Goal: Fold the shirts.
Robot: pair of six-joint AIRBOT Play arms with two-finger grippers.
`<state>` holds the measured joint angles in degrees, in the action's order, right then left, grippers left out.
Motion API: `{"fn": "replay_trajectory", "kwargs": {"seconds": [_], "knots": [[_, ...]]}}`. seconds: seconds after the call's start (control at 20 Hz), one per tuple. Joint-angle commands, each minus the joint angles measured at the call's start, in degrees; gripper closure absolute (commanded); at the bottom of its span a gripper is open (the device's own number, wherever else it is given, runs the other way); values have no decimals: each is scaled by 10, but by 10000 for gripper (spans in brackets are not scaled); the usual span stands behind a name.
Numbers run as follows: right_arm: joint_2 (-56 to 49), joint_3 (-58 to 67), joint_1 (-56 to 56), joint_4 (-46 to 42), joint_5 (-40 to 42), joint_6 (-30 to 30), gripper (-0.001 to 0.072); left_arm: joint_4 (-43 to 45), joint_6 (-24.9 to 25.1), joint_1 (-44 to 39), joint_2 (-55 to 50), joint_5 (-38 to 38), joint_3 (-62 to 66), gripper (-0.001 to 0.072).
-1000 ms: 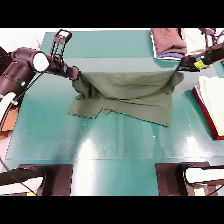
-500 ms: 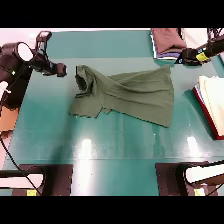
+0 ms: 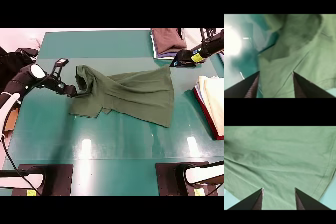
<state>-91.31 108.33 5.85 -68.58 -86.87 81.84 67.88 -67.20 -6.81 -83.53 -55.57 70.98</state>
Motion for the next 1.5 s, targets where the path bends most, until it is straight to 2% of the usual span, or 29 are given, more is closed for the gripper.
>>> {"fn": "replay_trajectory", "kwargs": {"seconds": [0.0, 0.2, 0.35, 0.5, 0.65, 0.7, 0.8, 0.9, 1.0, 1.15, 1.2, 1.25, 1.3, 1.45], "knots": [[0, 1, -3, 0, -2, 0, 269, -5, 49, -34, 0, 58, -12, 220], [0, 1, -3, 0, -8, 0, 268, 38, 47, -69, -4, 109, -12, 219], [1, 1, -3, 0, -9, 0, 268, 40, 44, -79, -22, 108, -12, 220], [1, 1, -3, 0, -19, 0, 269, 57, 9, -78, -33, 103, -12, 232], [1, 1, -3, 0, -21, 0, 269, 78, -3, -77, -33, 101, -11, 665], [1, 1, -2, 0, -31, 0, 269, 94, -10, -77, -33, 95, -8, 682], [7, -13, 10, 0, -46, 0, 269, 159, -74, -77, -33, 64, 16, 682], [39, -75, 33, -1, -30, 0, 269, 209, -110, -77, -33, 26, 56, 683], [86, -170, 65, -1, -10, -1, 269, 207, -108, -77, -33, 4, 94, 682], [153, -342, 124, 0, 16, -9, 258, 172, -108, -77, -33, 9, 113, 682], [172, -405, 144, 1, 31, -9, 245, 161, -108, -77, -33, 9, 113, 682], [185, -461, 161, 1, 44, -10, 163, 150, -108, -77, -33, 10, 113, 682], [195, -517, 177, 2, 56, -14, 136, 137, -108, -77, -33, 11, 113, 682], [200, -652, 197, 71, 99, -58, 140, 100, -108, -77, -33, 19, 113, 682]]}}
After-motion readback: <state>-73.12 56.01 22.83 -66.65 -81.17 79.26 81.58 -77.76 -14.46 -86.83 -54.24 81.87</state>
